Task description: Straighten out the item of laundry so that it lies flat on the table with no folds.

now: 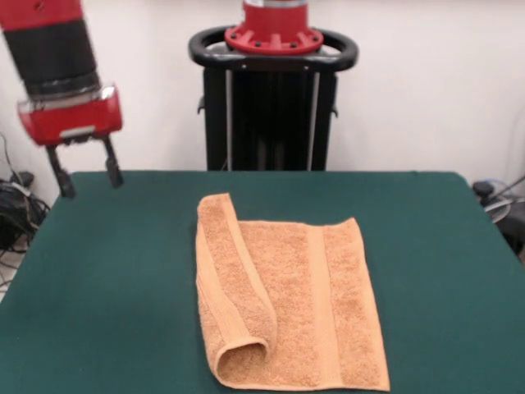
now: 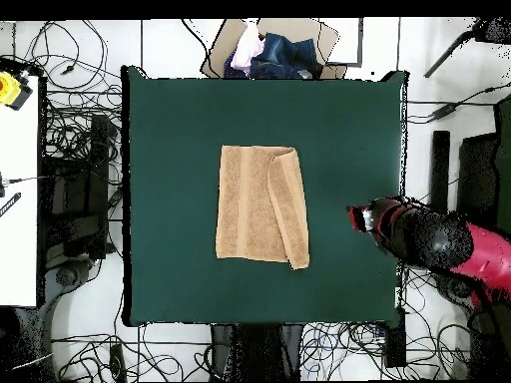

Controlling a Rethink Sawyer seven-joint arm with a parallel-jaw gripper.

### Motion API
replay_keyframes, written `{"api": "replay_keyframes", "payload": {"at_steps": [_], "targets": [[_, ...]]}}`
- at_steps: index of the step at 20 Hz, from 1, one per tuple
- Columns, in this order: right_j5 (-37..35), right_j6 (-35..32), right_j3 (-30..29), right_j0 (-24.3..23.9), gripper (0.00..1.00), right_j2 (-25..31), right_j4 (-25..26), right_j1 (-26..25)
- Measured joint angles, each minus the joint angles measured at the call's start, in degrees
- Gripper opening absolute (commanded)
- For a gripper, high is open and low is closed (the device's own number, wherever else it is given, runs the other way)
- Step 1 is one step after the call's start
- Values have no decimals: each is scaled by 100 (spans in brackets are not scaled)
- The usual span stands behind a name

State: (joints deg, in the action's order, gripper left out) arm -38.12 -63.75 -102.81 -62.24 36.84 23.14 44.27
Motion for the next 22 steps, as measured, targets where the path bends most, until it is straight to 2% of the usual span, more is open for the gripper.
{"api": "replay_keyframes", "payload": {"at_steps": [4,6,7,13,18,19,22], "targets": [[-42,-12,-209,551,100,-252,-126,623],[-43,-12,-242,685,100,-312,-130,740],[-43,-12,-272,993,100,-496,-125,946],[-42,-65,-235,1790,100,-1101,-34,1262],[-43,-243,-130,2447,100,-1679,144,1262],[-40,-410,-45,2723,100,-1950,228,1157],[21,-658,80,2985,100,-2242,301,951]]}}
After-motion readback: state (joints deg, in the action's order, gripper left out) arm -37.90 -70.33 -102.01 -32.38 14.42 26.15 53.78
